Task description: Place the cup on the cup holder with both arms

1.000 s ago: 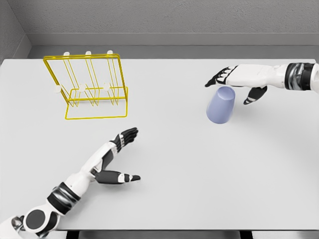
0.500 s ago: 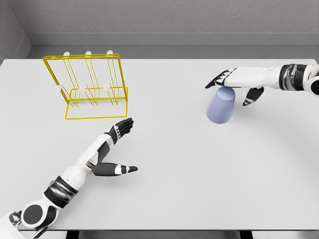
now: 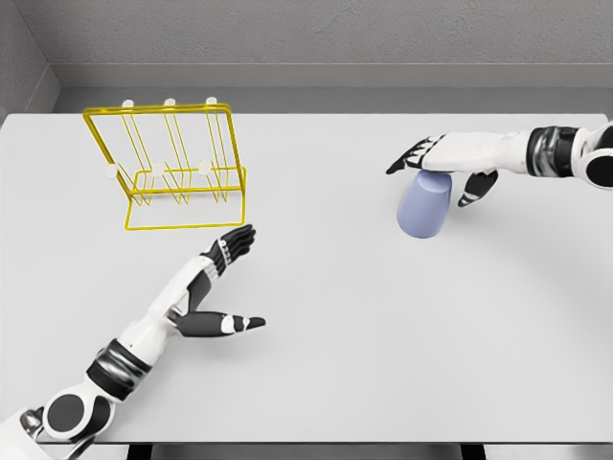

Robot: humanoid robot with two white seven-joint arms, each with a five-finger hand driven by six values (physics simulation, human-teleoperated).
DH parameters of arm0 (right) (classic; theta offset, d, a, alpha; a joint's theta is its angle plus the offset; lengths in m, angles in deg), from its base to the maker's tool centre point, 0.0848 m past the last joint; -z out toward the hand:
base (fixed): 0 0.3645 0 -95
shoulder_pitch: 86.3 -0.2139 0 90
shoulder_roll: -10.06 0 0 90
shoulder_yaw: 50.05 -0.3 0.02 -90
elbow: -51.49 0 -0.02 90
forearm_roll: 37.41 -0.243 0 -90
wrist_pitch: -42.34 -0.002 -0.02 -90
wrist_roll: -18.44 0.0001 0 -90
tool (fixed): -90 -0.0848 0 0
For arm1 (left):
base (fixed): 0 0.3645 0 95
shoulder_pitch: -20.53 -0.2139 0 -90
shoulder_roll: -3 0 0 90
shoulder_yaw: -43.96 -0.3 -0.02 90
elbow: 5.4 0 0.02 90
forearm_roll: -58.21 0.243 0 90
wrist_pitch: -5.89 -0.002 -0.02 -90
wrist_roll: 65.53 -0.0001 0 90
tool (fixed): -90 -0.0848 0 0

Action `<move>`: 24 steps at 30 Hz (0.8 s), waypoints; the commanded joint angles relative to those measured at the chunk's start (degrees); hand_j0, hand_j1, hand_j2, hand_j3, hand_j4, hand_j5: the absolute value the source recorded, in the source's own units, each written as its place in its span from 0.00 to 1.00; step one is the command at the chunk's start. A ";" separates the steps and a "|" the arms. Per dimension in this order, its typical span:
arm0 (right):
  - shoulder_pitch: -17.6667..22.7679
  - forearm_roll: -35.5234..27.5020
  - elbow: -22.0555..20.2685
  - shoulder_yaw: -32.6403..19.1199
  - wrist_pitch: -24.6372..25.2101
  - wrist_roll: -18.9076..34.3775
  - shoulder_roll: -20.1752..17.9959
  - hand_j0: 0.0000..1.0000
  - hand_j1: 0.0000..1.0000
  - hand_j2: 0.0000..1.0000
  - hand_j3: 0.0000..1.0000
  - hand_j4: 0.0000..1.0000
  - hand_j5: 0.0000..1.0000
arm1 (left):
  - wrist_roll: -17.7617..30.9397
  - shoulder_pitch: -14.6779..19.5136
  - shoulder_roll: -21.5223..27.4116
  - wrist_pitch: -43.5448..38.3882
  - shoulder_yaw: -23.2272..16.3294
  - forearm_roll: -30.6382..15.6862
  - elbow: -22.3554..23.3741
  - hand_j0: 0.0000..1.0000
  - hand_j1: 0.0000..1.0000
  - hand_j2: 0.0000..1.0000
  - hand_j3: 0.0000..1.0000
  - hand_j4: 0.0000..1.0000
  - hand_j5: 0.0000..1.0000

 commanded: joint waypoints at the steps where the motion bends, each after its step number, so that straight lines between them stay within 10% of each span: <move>1: 0.00 -0.22 -0.02 -0.02 0.14 -0.02 0.11 1.00 1.00 1.00 1.00 1.00 1.00 | 0.00 0.00 -0.19 -0.05 0.55 -0.04 -0.04 1.00 1.00 1.00 1.00 1.00 1.00; 19: 0.44 0.75 0.86 0.34 0.14 0.15 0.81 1.00 1.00 1.00 1.00 1.00 1.00 | 0.00 -0.35 -0.28 -0.14 0.46 -0.04 -0.04 1.00 1.00 1.00 1.00 1.00 1.00; 24: 0.53 0.75 1.48 0.34 0.14 1.29 0.90 0.80 0.80 0.80 0.80 0.80 0.80 | 0.00 -0.35 -0.28 -0.14 0.46 -0.04 -0.04 1.00 1.00 1.00 1.00 1.00 1.00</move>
